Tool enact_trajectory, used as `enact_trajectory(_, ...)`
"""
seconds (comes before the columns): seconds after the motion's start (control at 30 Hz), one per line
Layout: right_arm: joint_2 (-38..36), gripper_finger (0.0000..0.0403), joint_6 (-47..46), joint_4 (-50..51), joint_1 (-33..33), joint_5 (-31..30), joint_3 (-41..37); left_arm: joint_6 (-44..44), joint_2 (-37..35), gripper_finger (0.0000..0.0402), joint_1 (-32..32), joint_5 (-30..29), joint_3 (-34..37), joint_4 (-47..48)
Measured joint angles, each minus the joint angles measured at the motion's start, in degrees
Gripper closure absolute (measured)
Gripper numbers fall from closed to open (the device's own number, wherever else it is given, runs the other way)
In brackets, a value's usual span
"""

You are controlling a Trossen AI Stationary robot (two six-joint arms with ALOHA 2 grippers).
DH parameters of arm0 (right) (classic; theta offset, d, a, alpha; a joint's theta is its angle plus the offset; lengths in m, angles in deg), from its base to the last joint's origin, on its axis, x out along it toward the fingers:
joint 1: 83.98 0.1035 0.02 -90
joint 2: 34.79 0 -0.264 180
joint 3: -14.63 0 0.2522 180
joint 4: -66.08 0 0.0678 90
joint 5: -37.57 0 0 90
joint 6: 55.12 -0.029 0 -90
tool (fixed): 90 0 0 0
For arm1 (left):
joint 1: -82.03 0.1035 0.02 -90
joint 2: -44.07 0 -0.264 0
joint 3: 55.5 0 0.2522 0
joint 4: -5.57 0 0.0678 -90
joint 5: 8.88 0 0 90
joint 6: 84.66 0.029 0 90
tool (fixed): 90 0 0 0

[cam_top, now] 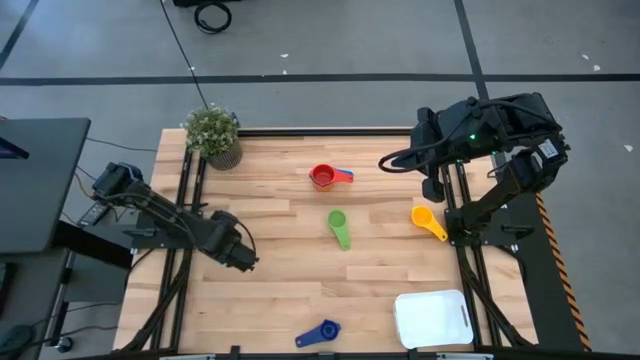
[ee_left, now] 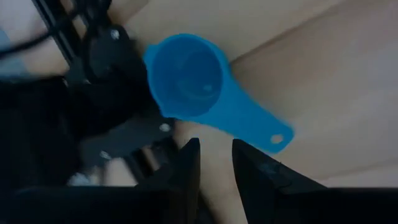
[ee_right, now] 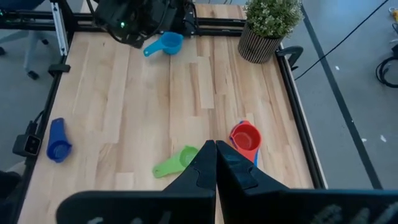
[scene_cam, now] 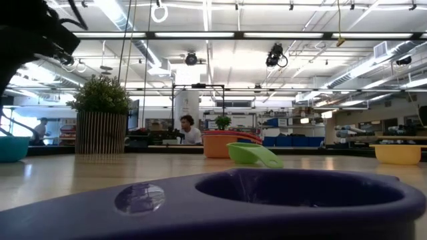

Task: Nest measuring cups in basket
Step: Stack the light blue measuring cup on top of the red measuring cup

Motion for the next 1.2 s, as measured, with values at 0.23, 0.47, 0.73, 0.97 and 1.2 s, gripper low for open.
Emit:
enact_trajectory(0.23, 0.0, 0.0398, 1.2, 0.0, 0.0, 0.0, 0.0, 11.5, 0.0, 0.0301, -4.9, 0.9, 0.6, 3.5)
enact_trajectory(0.47, 0.0, 0.0398, 1.3, 0.0, 0.0, 0.0, 0.0, 17.1, 0.0, 0.0301, -11.9, 7.1, 5.6, 1.4)
enact_trajectory(0.73, 0.0, 0.0398, 1.3, -0.4, 0.0, 0.0, 0.0, 16.8, 0.0, 0.0301, -16.8, 6.9, 6.8, 0.7)
enact_trajectory(0.97, 2.1, 0.0400, 1.7, -0.4, -0.4, 0.0, 0.0, 11.6, 0.0, 0.0323, -18.5, 9.9, 6.8, -7.5)
enact_trajectory(1.2, 4.0, 0.0400, 4.9, -1.5, -0.6, -0.3, 0.0, -0.5, 0.0, 0.0395, -18.9, 6.9, 6.8, -12.7)
